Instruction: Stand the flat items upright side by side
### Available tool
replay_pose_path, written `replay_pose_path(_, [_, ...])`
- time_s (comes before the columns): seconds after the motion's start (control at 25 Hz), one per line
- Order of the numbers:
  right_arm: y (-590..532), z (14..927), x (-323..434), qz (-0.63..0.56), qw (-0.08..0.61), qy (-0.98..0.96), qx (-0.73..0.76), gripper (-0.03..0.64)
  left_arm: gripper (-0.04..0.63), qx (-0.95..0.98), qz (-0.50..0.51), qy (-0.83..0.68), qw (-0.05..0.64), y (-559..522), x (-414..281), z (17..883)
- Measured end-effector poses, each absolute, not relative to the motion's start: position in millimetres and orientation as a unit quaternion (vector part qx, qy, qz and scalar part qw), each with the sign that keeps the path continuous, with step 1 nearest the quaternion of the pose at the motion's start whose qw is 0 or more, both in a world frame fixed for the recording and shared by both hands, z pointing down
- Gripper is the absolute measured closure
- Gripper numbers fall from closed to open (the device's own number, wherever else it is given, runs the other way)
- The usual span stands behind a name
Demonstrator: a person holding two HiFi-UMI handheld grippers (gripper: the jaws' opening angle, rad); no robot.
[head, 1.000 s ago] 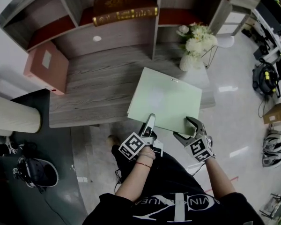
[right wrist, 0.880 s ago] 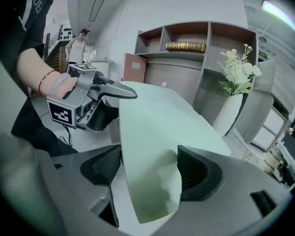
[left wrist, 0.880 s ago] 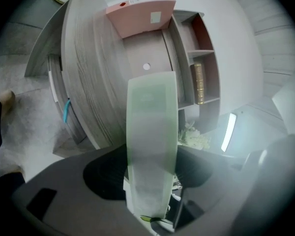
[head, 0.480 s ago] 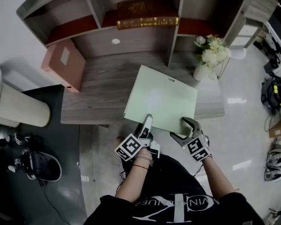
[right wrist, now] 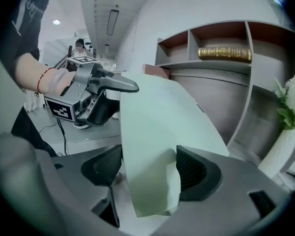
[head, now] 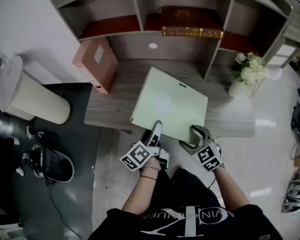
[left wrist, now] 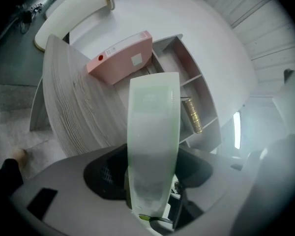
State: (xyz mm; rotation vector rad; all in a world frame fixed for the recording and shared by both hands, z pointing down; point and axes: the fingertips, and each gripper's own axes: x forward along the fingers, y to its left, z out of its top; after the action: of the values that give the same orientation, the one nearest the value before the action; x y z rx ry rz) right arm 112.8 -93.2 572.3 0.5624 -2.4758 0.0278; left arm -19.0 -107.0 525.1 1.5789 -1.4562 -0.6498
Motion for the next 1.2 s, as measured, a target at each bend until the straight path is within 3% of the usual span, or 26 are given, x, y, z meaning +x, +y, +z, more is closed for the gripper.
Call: replay_pose_path(1.2, [-124, 546, -116, 0.054, 0.231, -0.967, 0.095, 0.267, 0.327, 0.625, -0.156, -0.717, 0.268, -118, -215, 439])
